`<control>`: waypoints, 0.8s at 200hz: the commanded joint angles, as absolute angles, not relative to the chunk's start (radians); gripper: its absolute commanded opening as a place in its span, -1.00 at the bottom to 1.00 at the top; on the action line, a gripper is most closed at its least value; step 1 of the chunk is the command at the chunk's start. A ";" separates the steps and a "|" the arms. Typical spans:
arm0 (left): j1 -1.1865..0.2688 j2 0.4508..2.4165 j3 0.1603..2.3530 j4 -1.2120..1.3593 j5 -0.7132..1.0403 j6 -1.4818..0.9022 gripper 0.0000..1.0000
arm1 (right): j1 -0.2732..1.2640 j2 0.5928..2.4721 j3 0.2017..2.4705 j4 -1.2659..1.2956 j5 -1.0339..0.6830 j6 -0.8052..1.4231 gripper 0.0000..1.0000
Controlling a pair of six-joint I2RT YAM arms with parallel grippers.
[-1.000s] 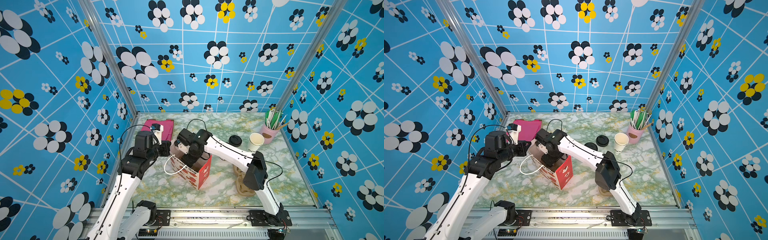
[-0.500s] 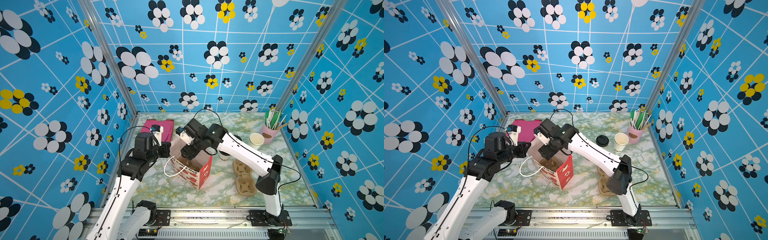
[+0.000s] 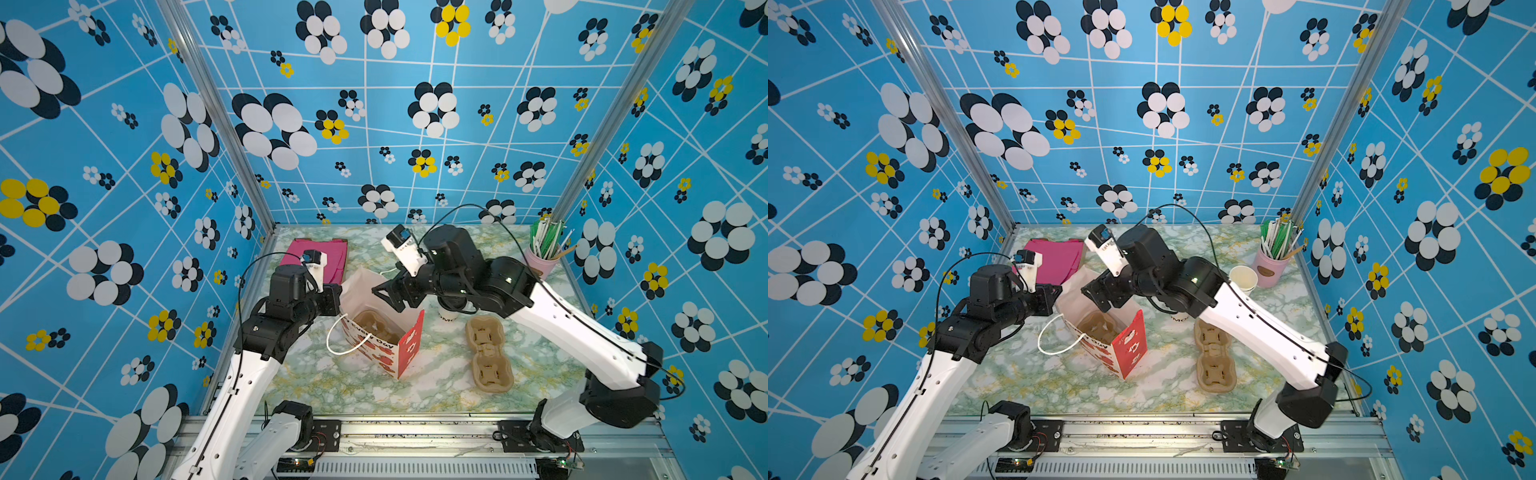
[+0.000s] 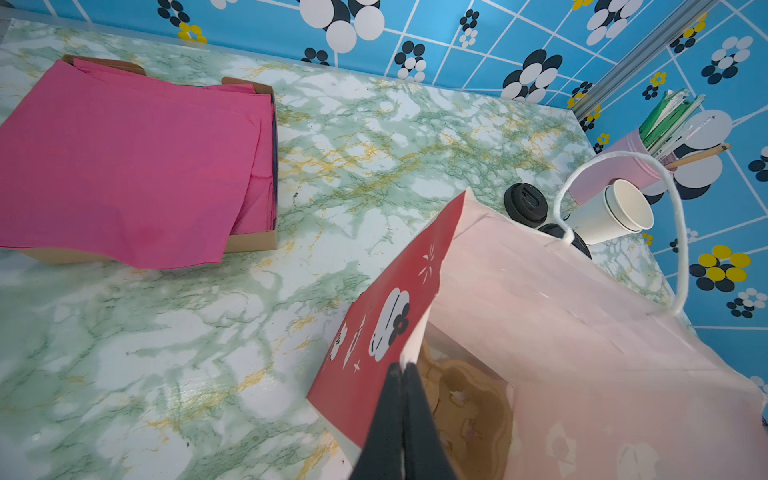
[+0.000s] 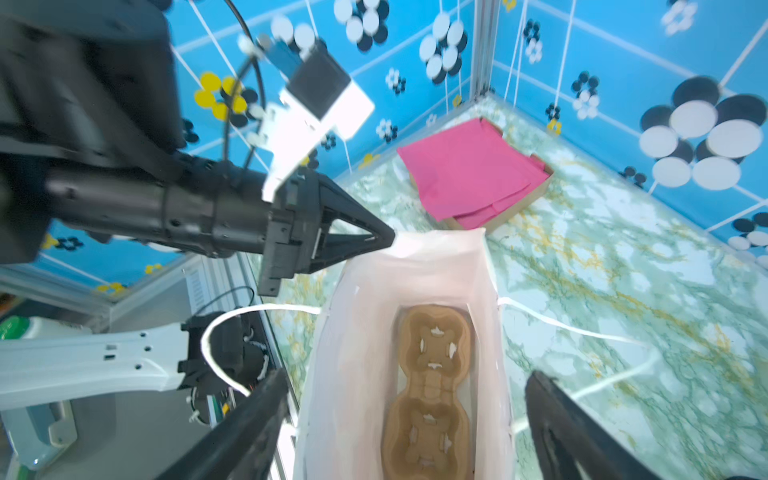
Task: Pack the takeout coffee
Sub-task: 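Open the right gripper and lift it out of the bag, then move the right gripper to the black-lidded cup and grasp it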
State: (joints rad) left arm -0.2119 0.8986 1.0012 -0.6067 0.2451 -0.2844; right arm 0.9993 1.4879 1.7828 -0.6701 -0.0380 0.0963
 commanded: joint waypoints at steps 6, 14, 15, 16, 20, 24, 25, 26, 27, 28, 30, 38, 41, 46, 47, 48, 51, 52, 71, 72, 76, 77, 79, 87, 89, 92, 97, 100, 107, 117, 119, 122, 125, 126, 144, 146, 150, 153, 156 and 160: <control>-0.223 0.884 0.969 -0.637 0.238 -0.282 -1.00 | 0.976 1.379 1.696 -0.529 0.027 0.098 0.88; -0.224 0.884 0.968 -0.635 0.238 -0.282 -1.00 | 0.959 1.362 1.692 -0.556 0.043 0.094 0.88; -0.223 0.884 0.968 -0.635 0.238 -0.282 -1.00 | 0.957 1.360 1.691 -0.560 0.044 0.095 0.88; -0.224 0.884 0.967 -0.635 0.238 -0.282 -1.00 | 0.954 1.357 1.691 -0.565 0.047 0.094 0.88; -0.224 0.885 0.967 -0.634 0.239 -0.284 -1.00 | 0.944 1.350 1.688 -0.579 0.054 0.094 0.87; -0.224 0.885 0.965 -0.633 0.239 -0.284 -1.00 | 0.934 1.343 1.686 -0.594 0.060 0.094 0.88; -0.224 0.884 0.966 -0.632 0.239 -0.284 -1.00 | 0.931 1.342 1.685 -0.597 0.062 0.094 0.88; -0.224 0.885 0.966 -0.632 0.239 -0.283 -1.00 | 0.929 1.341 1.684 -0.601 0.064 0.095 0.88; -0.224 0.885 0.966 -0.631 0.239 -0.283 -1.00 | 0.925 1.338 1.683 -0.604 0.067 0.096 0.88; -0.224 0.884 0.965 -0.631 0.239 -0.284 -1.00 | 0.922 1.337 1.682 -0.607 0.069 0.097 0.88; -0.223 0.885 0.964 -0.630 0.239 -0.285 -1.00 | 0.917 1.333 1.680 -0.614 0.073 0.099 0.88; -0.224 0.884 0.964 -0.626 0.241 -0.287 -1.00 | 0.887 1.322 1.666 -0.640 0.083 0.112 0.90; -0.224 0.884 0.963 -0.625 0.241 -0.287 -1.00 | 0.876 1.318 1.662 -0.650 0.085 0.117 0.90; -0.224 0.885 0.963 -0.623 0.242 -0.287 -1.00 | 0.857 1.311 1.654 -0.666 0.091 0.124 0.92; -0.223 0.885 0.962 -0.623 0.242 -0.287 -1.00 | 0.852 1.311 1.652 -0.670 0.092 0.126 0.92; -0.224 0.885 0.962 -0.623 0.242 -0.288 -1.00 | 0.848 1.310 1.651 -0.673 0.095 0.127 0.93; -0.223 0.885 0.962 -0.622 0.242 -0.288 -1.00 | 0.840 1.307 1.647 -0.684 0.103 0.132 0.94; -0.224 0.885 0.962 -0.621 0.242 -0.288 -1.00 | 0.835 1.305 1.646 -0.687 0.106 0.134 0.94; -0.224 0.887 0.961 -0.621 0.242 -0.287 -1.00 | 0.766 1.293 1.621 -0.754 0.128 0.150 0.98; -0.224 0.887 0.962 -0.621 0.242 -0.287 -1.00 | 0.761 1.292 1.620 -0.757 0.128 0.151 0.98; -0.225 0.887 0.962 -0.621 0.242 -0.286 -1.00 | 0.745 1.292 1.615 -0.770 0.124 0.154 0.98; -0.224 0.887 0.961 -0.621 0.242 -0.286 -1.00 | 0.741 1.292 1.613 -0.773 0.123 0.155 0.98; -0.224 0.888 0.960 -0.620 0.241 -0.287 -1.00 | 0.733 1.291 1.610 -0.779 0.122 0.157 0.98; -0.224 0.888 0.958 -0.619 0.241 -0.288 -1.00 | 0.699 1.290 1.608 -0.794 0.117 0.170 0.98; -0.224 0.888 0.958 -0.618 0.241 -0.288 -1.00 | 0.690 1.290 1.582 -0.796 0.116 0.176 0.98; -0.224 0.888 0.957 -0.617 0.241 -0.288 -1.00 | 0.678 1.289 1.569 -0.799 0.113 0.178 0.98; -0.225 0.890 0.956 -0.616 0.242 -0.288 -1.00 | 0.656 1.289 1.553 -0.802 0.107 0.187 0.98; -0.225 0.890 0.956 -0.615 0.242 -0.288 -1.00 | 0.644 1.289 1.545 -0.803 0.102 0.191 0.98; -0.225 0.891 0.956 -0.614 0.244 -0.290 -1.00 | 0.618 1.291 1.523 -0.803 0.089 0.200 0.98; -0.225 0.893 0.956 -0.614 0.245 -0.289 -1.00 | 0.586 1.301 1.495 -0.804 0.072 0.213 0.98; -0.225 0.893 0.955 -0.614 0.246 -0.290 -1.00 | 0.581 1.304 1.491 -0.804 0.069 0.214 0.98; -0.225 0.894 0.956 -0.614 0.245 -0.290 -1.00 | 0.573 1.309 1.485 -0.805 0.064 0.215 0.98; -0.225 0.894 0.956 -0.613 0.246 -0.289 -1.00 | 0.565 1.315 1.480 -0.807 0.061 0.217 0.98; -0.225 0.894 0.956 -0.613 0.246 -0.289 -1.00 | 0.563 1.315 1.478 -0.808 0.060 0.217 0.98; -0.225 0.893 0.957 -0.615 0.244 -0.290 -1.00 | 0.525 1.359 1.451 -0.810 0.023 0.224 0.98; -0.225 0.893 0.957 -0.614 0.244 -0.289 -1.00 | 0.522 1.365 1.449 -0.810 0.019 0.224 0.98; -0.225 0.893 0.957 -0.617 0.242 -0.290 -1.00 | 0.514 1.375 1.442 -0.807 0.010 0.225 0.98; -0.225 0.891 0.957 -0.617 0.242 -0.290 -1.00 | 0.508 1.385 1.439 -0.807 0.004 0.226 0.98; -0.225 0.892 0.957 -0.617 0.241 -0.290 -1.00 | 0.503 1.393 1.436 -0.805 0.000 0.228 0.98; -0.225 0.892 0.957 -0.618 0.241 -0.288 -1.00 | 0.497 1.404 1.432 -0.803 -0.007 0.227 0.98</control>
State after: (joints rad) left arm -0.2176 0.8879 0.9829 -0.5835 0.2455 -0.2878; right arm 0.5308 1.3472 1.4616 -0.7834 0.0589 0.1997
